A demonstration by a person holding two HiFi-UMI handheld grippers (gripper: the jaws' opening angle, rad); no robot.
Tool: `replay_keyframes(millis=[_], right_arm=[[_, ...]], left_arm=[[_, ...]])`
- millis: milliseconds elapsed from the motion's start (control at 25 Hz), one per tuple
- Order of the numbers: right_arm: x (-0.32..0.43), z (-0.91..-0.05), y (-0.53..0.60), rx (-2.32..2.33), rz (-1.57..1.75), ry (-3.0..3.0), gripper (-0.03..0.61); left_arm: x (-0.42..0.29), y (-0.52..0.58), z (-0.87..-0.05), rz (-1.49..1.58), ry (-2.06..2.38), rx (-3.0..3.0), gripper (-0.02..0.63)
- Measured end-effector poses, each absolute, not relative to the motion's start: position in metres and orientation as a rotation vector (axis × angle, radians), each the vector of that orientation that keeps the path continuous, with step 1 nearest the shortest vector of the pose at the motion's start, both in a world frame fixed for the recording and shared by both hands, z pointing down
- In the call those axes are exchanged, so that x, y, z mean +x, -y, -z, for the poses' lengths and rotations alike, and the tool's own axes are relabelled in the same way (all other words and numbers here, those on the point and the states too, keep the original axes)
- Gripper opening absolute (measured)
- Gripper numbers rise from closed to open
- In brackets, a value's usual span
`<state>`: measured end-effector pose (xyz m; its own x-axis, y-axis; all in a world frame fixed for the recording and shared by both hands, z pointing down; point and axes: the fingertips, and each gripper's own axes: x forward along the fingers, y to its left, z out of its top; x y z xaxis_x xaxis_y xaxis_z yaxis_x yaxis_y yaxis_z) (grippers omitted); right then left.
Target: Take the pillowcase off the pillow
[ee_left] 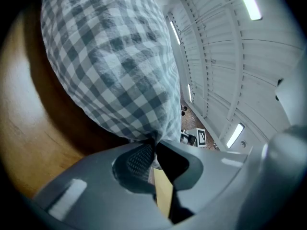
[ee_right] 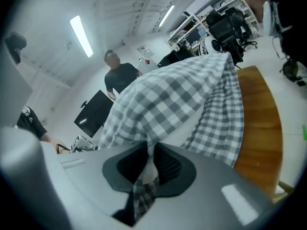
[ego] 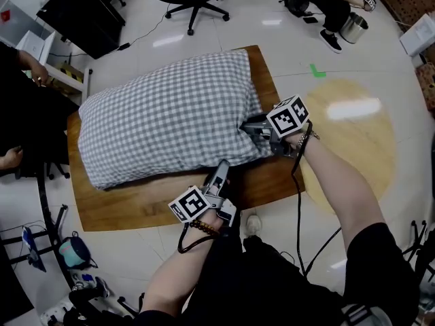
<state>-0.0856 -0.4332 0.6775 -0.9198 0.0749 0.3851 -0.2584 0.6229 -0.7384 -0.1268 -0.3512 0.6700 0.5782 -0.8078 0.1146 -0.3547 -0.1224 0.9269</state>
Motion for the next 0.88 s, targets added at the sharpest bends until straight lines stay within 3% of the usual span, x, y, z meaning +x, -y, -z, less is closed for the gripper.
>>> replay_keyframes(millis=[880], right_arm=[[-0.033,-0.646,0.413,0.333,-1.030,2.583,0.020]], left_arm=[[-0.171,0.301,-0.656,0.620,1.173,1.594,0.003]])
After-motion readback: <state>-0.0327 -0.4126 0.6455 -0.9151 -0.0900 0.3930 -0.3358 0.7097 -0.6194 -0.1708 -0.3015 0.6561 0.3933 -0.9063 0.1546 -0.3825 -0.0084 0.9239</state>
